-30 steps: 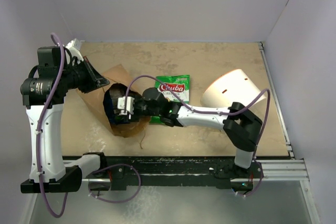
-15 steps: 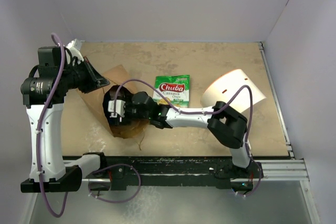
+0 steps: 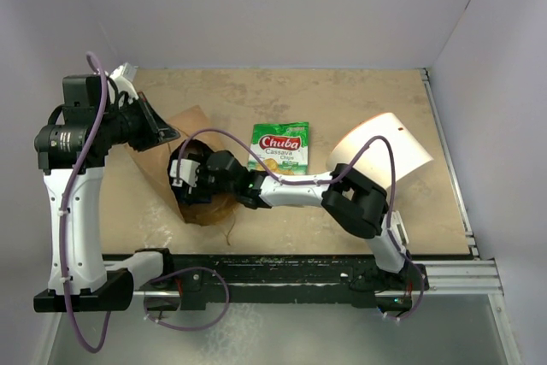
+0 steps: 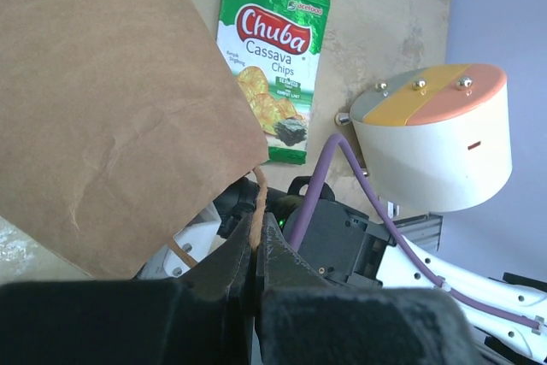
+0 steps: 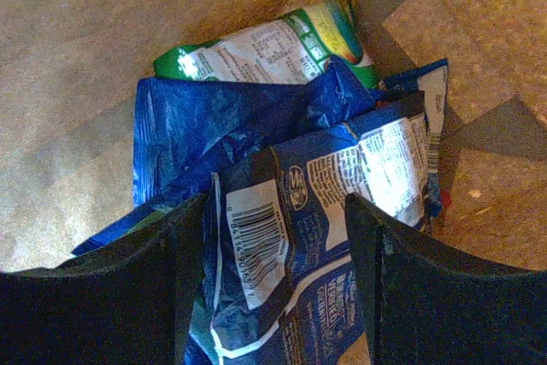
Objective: Take the snacks out of the paper bag
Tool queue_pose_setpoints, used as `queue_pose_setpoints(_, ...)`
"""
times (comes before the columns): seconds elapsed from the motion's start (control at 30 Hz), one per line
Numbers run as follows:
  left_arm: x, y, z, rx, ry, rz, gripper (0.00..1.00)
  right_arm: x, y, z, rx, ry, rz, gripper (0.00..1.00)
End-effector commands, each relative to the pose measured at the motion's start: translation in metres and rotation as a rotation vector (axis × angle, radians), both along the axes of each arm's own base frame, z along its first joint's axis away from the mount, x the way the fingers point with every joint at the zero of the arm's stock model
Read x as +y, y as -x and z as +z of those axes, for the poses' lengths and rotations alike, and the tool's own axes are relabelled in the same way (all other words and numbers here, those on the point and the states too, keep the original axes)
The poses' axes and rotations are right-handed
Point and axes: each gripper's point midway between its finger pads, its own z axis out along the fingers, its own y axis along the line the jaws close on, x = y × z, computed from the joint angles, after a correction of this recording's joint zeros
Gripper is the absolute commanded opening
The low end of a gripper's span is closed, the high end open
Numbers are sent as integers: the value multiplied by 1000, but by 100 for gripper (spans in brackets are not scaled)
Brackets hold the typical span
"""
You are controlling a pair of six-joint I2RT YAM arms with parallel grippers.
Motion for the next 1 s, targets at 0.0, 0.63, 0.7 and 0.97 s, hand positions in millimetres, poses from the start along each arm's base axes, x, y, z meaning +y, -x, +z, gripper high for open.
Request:
queue_pose_setpoints(0.0,-8,-10,19,-80,28,-48,0,8,-7,35,-54,-82,-11,67)
queue_pose_setpoints(0.63,-37,-36,88,-101,336,-19,0,-10,14,94,6,-140,27,0)
queue_pose_setpoints(0.7,-43,-41,99,-112,395,-35,0,-11,15,98,-4,-138,29,0)
queue_pose_setpoints(0.97,-48,-59,124,-163,460,-57,0,-12,7,107,-40,-132,2,0)
